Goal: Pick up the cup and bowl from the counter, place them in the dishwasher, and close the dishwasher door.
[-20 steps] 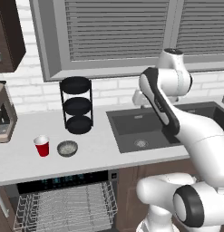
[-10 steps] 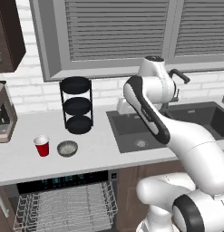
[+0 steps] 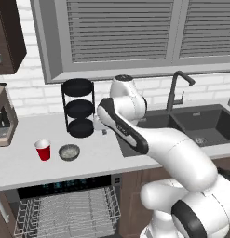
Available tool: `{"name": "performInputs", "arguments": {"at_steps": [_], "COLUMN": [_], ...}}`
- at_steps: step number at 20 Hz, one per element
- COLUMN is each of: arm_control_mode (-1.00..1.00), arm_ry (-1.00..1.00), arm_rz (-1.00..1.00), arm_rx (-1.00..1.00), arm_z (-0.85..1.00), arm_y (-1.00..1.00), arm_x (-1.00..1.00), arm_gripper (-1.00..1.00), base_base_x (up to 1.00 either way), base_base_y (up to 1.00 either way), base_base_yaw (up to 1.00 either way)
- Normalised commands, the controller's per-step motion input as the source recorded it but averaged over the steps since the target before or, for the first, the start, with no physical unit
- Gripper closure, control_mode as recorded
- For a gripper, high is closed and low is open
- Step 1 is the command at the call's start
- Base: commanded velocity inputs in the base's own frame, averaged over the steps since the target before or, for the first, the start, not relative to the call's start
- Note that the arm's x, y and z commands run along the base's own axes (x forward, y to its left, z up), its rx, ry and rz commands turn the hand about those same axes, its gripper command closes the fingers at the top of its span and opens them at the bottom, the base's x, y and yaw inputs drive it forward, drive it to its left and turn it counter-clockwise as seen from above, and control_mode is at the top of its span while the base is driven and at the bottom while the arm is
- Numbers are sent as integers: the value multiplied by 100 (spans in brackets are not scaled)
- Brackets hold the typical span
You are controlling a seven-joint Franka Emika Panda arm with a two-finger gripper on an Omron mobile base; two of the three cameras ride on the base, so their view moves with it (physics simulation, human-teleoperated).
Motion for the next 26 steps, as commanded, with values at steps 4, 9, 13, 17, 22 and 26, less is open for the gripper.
{"name": "performInputs", "arguments": {"at_steps": [4,9,13,17,22,26], "arm_control_mode": [-100,-100,-100,-100,-100,-100], "arm_ry": [5,4,1,0,0,0], "arm_rz": [0,0,0,0,0,0], "arm_rx": [-3,0,0,0,0,0], "arm_z": [-67,-61,-51,-42,-32,-36], "arm_y": [71,49,38,23,13,9], "arm_x": [45,47,38,24,15,21], "arm_gripper": [-100,-100,-100,-100,-100,-100], "base_base_x": [0,0,0,0,0,0], "base_base_y": [0,0,0,0,0,0], "base_base_yaw": [0,0,0,0,0,0]}}
